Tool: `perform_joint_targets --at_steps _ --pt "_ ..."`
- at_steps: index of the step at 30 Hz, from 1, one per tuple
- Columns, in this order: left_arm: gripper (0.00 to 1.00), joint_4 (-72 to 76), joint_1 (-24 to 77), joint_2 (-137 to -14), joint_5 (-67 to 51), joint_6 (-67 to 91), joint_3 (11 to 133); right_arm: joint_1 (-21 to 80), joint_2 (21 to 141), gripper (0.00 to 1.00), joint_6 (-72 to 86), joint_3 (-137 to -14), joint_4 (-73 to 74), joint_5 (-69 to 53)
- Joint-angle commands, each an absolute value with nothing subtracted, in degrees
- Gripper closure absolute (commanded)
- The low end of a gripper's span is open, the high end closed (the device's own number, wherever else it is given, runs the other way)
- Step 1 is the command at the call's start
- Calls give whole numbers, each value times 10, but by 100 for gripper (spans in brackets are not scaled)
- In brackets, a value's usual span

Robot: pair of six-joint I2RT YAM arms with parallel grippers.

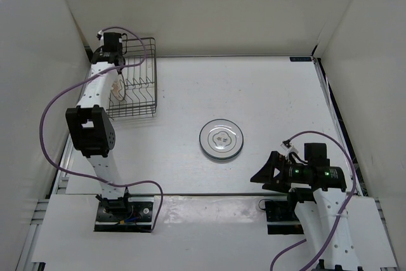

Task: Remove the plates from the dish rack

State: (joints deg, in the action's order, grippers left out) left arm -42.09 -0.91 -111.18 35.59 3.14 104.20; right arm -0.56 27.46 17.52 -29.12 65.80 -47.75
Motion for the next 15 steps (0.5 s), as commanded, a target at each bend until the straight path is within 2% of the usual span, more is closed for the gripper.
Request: perform_joint_targets --at_steps 1,15 --pt "100 -399 -13 -1066 367 35 1089 -2 282 10 159 -288 653 -468" --pt "100 -455 -5 -977 293 98 1152 -4 291 10 158 -287 653 -472"
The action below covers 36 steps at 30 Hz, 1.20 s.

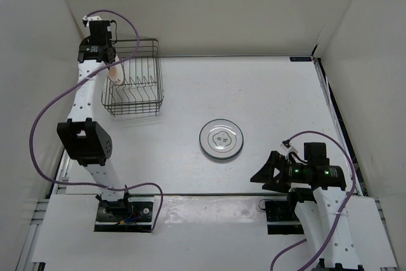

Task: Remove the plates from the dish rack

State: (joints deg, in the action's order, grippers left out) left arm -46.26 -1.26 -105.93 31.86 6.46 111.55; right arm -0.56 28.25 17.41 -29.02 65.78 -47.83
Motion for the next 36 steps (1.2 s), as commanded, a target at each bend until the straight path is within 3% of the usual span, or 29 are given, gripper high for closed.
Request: perform_joint_targets --at_steps 1,8,12,18,23,29,36 --pt "100 -460 -8 -972 288 100 1154 -4 294 10 159 -288 651 -472" --pt "100 -489 -4 -892 200 154 1150 -4 302 10 156 -294 653 -473" --pt "100 -492 -4 -825 84 198 1089 -4 298 10 160 -294 652 -466" --pt "100 -427 14 -664 -103 304 836 -4 294 10 165 -290 644 -461" --pt "100 -428 19 -575 -278 369 712 -4 292 10 163 -294 650 -460" --pt "100 -434 83 -418 -250 383 529 -4 284 10 166 -287 647 -458" --pt "100 -461 93 -384 -228 374 396 -4 294 10 163 -292 646 -460"
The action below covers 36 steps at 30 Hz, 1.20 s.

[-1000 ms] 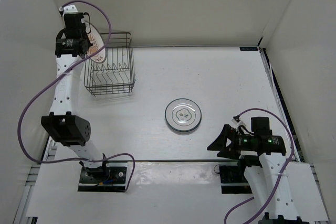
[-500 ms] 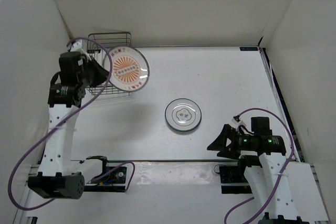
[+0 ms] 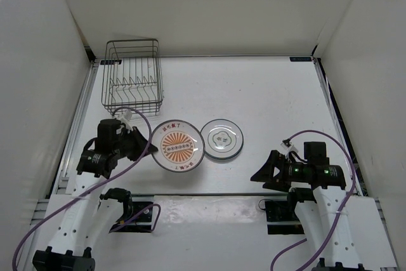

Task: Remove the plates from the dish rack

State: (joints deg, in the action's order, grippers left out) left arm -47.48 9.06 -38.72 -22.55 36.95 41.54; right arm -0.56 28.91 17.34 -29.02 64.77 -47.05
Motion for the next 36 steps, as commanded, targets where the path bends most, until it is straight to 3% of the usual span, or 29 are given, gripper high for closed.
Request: perform_joint_targets --at_steps 1,10,12,17,19,26,29,33,35,36 --pt "100 -469 91 -381 -202 374 384 -4 297 10 163 -297 647 -460" --pt "100 -470 91 -389 -127 340 324 -4 301 10 163 -301 649 -460" --pt "96 -463 91 -398 -134 339 309 -4 300 10 163 -303 649 -458" --pt "73 -460 92 -422 -88 337 275 -4 301 10 163 -305 645 -456" --pt "69 -447 91 -426 -71 335 266 -4 301 10 166 -304 642 -456" --pt "31 -436 92 -467 -55 323 264 -4 300 10 167 -302 642 -453" --pt "26 -446 91 -473 -50 318 270 -4 303 10 177 -312 627 -447" --pt "12 -467 91 -463 -26 304 293 -4 324 10 210 -352 596 -438" --pt "11 -495 91 -456 -4 294 319 -4 335 10 232 -384 564 -437" --pt "2 -511 91 -454 -3 281 342 -4 348 10 248 -389 539 -439"
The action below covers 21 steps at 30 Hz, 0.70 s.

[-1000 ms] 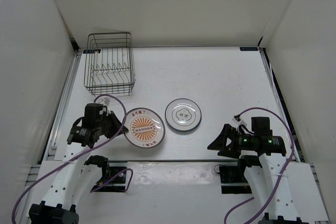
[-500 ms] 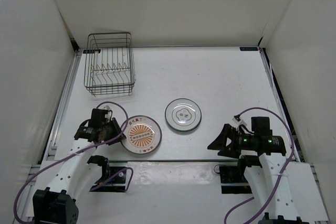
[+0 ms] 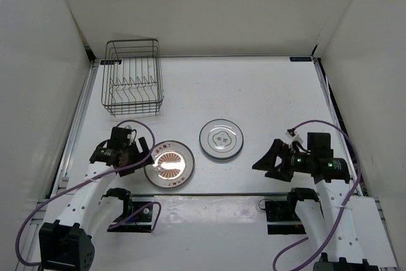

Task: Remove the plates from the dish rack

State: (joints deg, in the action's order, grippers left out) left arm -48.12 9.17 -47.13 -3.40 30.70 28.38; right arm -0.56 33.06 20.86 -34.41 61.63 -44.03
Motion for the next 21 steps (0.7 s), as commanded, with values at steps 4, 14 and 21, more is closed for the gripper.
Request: perform_joint_targets --at_steps 4,14,21 --pt "0 -562 91 -446 20 236 430 -1 388 10 289 -443 450 -437" --pt "0 -654 92 -404 26 141 517 108 605 17 300 -674 402 -389" --pt "0 -701 93 -345 35 127 487 238 802 17 252 -853 447 -284"
